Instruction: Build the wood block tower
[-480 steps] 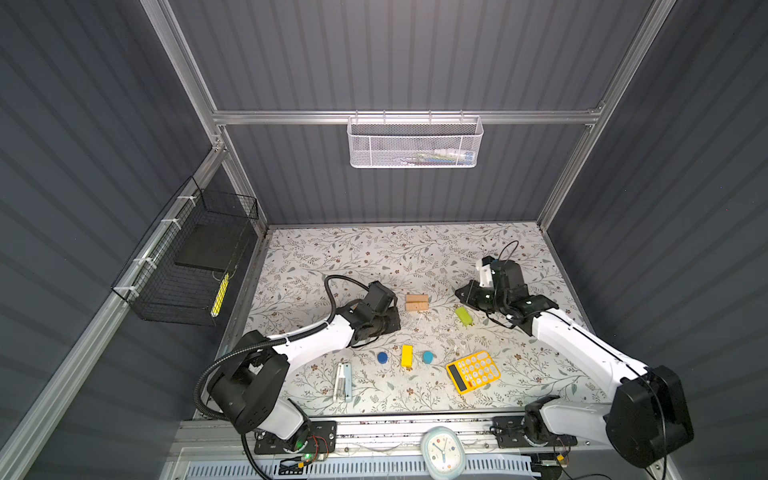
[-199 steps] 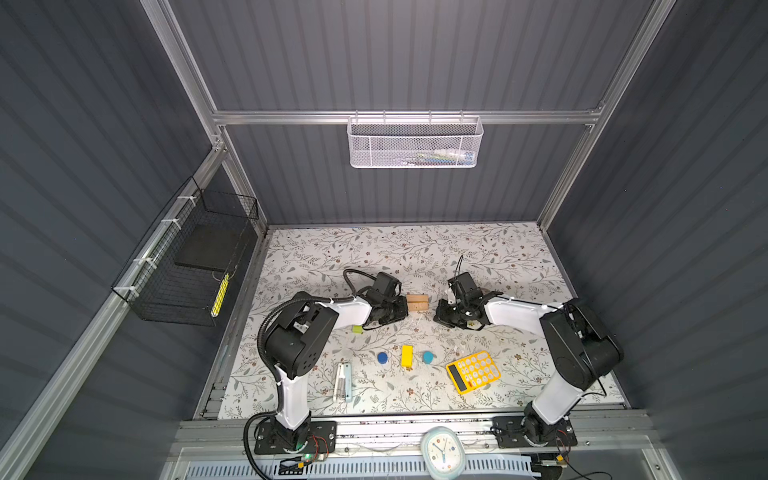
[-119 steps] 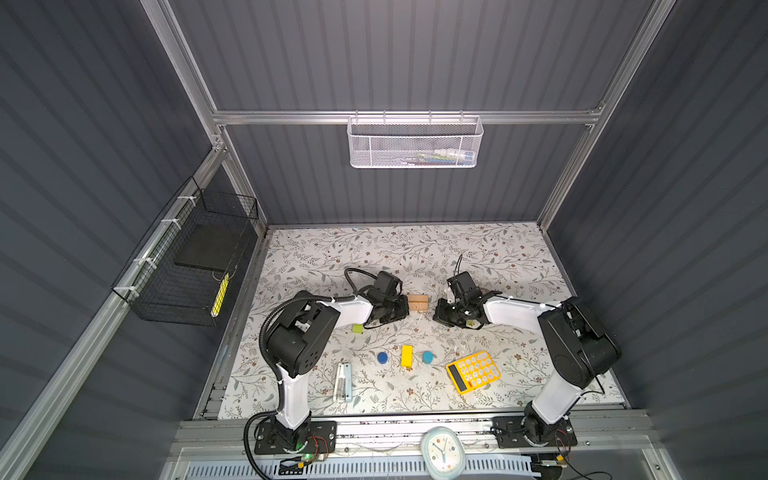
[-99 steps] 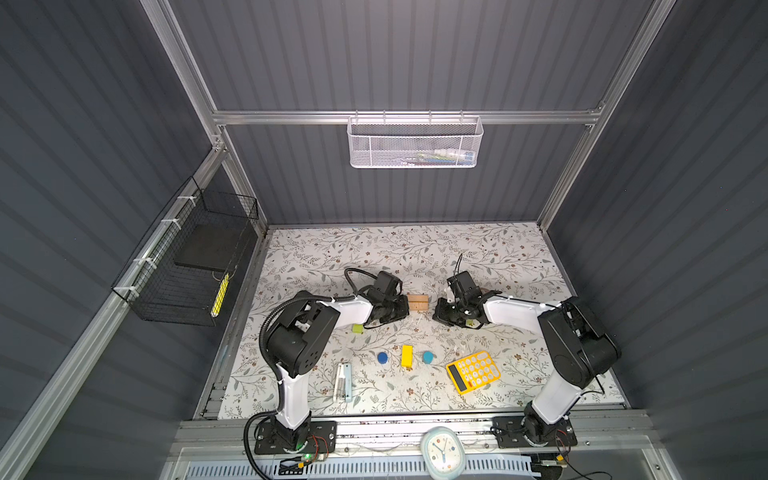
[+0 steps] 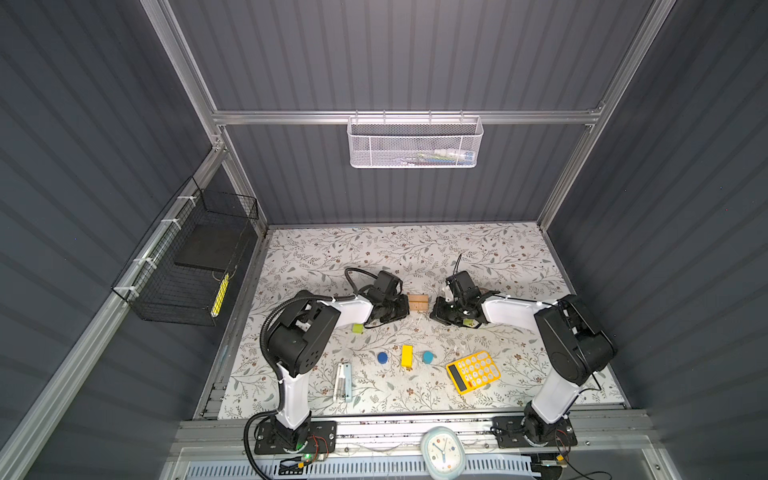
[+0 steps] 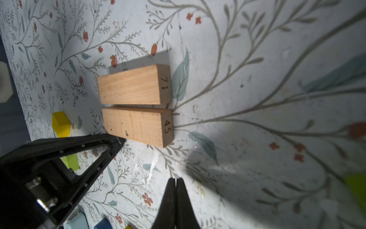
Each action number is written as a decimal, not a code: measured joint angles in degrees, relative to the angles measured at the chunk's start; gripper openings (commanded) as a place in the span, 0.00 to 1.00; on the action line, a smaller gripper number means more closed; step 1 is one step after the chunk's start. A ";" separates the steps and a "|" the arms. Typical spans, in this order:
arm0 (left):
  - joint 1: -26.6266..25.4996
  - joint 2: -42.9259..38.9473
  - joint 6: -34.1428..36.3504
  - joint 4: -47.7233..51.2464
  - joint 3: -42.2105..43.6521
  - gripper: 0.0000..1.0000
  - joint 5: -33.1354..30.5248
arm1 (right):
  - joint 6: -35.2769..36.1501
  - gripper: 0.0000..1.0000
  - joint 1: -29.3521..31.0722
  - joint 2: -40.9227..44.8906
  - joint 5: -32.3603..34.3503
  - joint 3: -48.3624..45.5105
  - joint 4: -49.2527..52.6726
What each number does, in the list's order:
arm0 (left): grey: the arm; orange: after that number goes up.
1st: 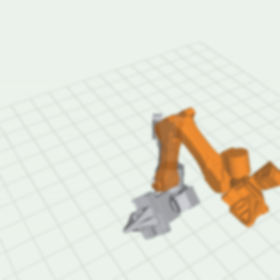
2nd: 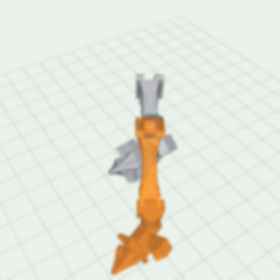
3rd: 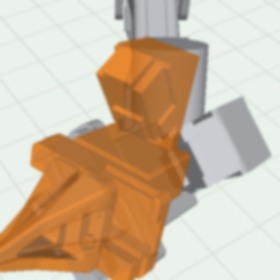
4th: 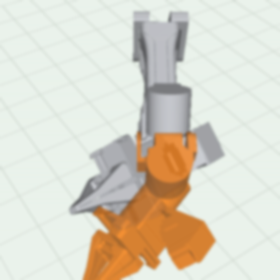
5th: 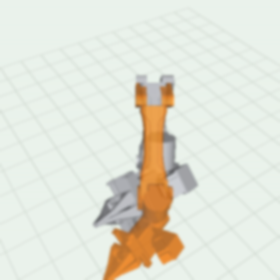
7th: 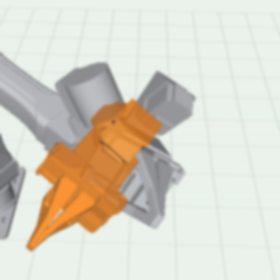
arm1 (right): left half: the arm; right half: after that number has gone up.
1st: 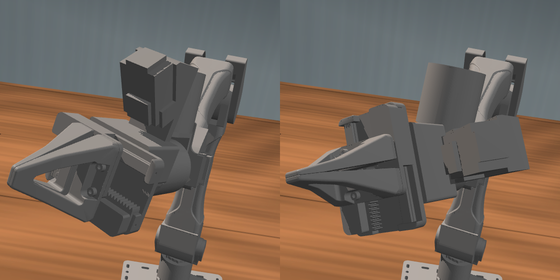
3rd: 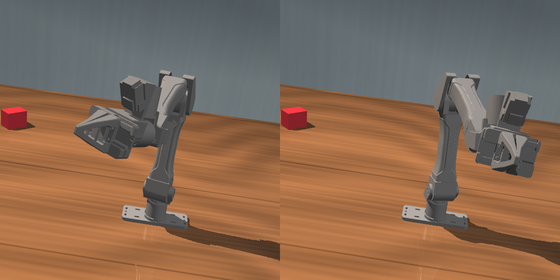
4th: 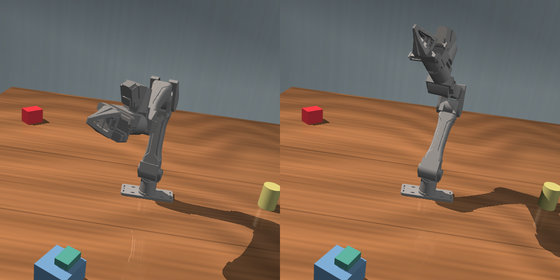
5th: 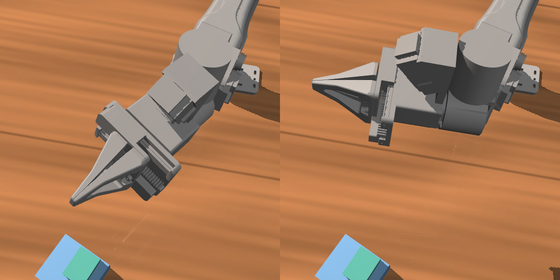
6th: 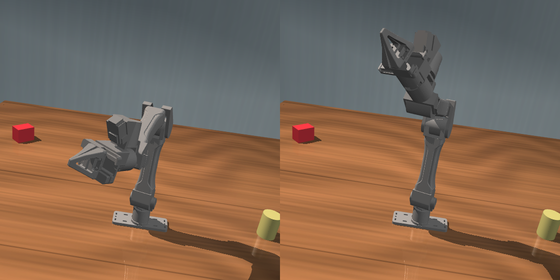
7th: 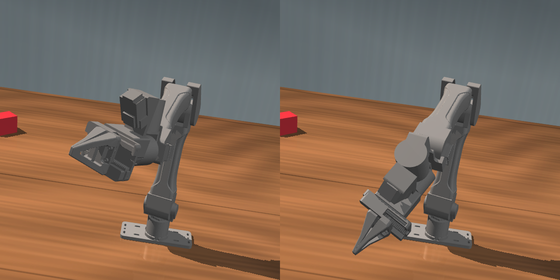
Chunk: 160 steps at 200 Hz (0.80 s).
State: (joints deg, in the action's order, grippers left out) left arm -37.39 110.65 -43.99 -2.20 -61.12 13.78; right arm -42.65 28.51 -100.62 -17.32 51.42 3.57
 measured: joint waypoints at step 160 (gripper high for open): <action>0.00 0.07 -0.17 -0.52 0.17 0.00 0.04 | -2.10 0.00 0.28 -3.65 -1.68 0.61 -4.87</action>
State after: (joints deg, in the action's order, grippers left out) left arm -37.39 110.72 -44.16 -2.72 -60.95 13.82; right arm -44.75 28.80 -104.27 -19.00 52.03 -1.30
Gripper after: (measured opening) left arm 0.047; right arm 0.040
